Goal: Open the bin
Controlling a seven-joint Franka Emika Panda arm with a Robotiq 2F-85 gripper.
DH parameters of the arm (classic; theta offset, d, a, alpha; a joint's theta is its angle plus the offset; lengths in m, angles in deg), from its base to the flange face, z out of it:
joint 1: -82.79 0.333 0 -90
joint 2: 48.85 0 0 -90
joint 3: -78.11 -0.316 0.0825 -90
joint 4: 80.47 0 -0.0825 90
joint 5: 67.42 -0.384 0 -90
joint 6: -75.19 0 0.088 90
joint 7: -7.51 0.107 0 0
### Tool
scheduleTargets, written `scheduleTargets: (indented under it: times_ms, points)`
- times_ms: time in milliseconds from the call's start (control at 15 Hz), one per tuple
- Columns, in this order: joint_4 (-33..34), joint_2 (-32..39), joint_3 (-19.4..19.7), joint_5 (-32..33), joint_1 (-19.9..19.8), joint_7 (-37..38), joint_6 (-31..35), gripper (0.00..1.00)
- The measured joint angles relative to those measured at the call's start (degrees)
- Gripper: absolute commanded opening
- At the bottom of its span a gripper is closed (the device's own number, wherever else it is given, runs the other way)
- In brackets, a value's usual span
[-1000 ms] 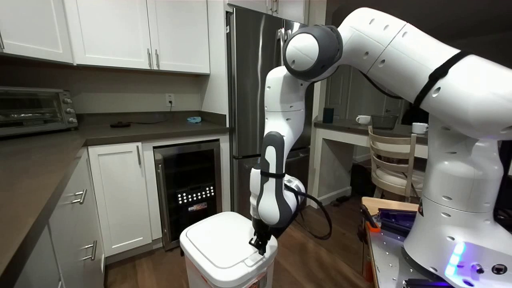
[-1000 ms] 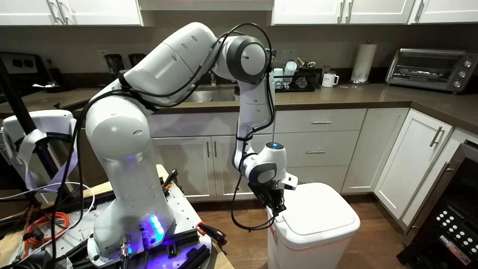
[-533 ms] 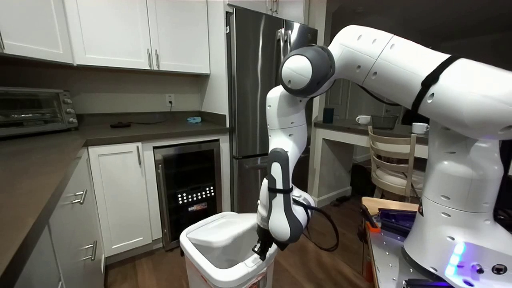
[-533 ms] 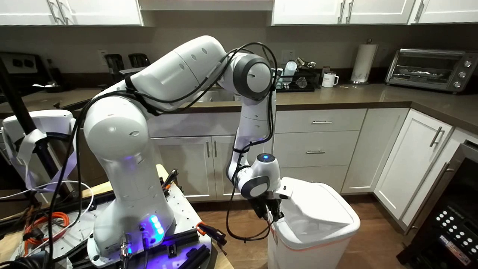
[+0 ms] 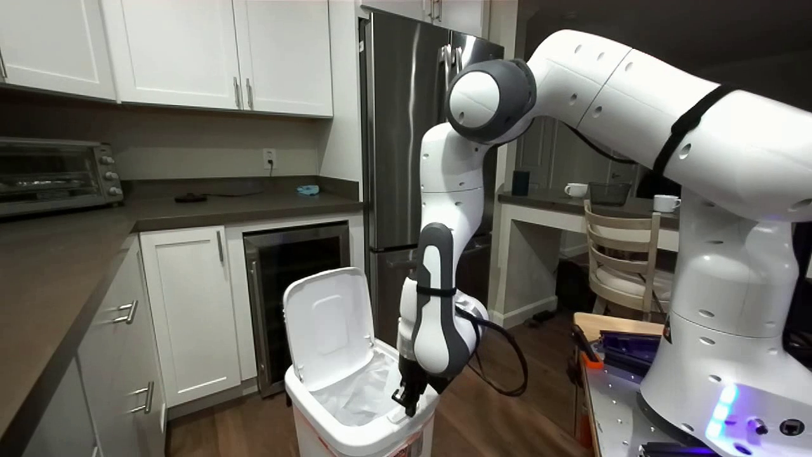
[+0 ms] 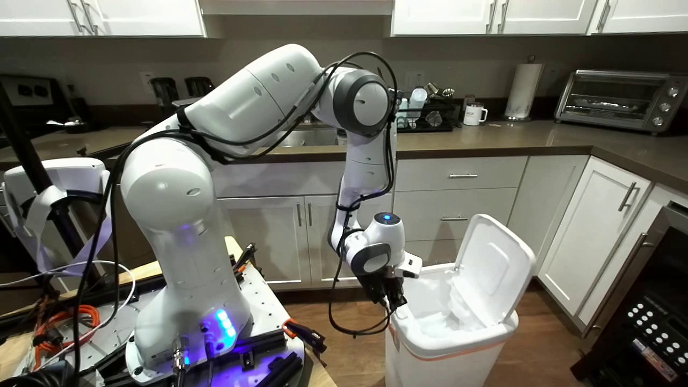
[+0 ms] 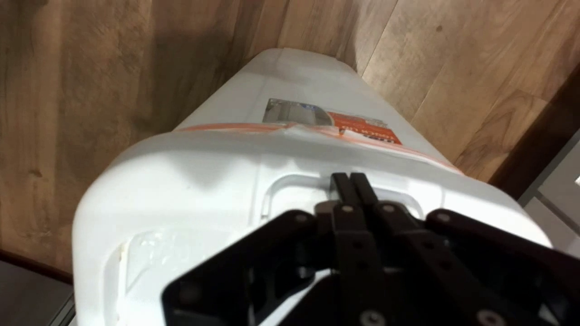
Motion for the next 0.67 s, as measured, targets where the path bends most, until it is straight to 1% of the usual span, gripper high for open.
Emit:
scheduleTargets:
  times_ms: [67, 133, 200, 467, 667]
  points:
    - [0.01, -1.5, -0.54, 0.05, 0.11, -0.08, -4.06, 0.12]
    - [0.01, -3.13, -1.17, 0.08, 0.1, -0.25, -8.58, 0.3]
    - [0.01, -4.93, -1.81, 0.08, 0.1, -0.33, -13.72, 0.35]
    - [0.78, -11.17, -3.16, 0.05, 0.34, -0.37, -32.78, 0.61]
    - [2.1, -15.19, -3.06, 0.03, 1.42, -0.37, -42.91, 0.8]
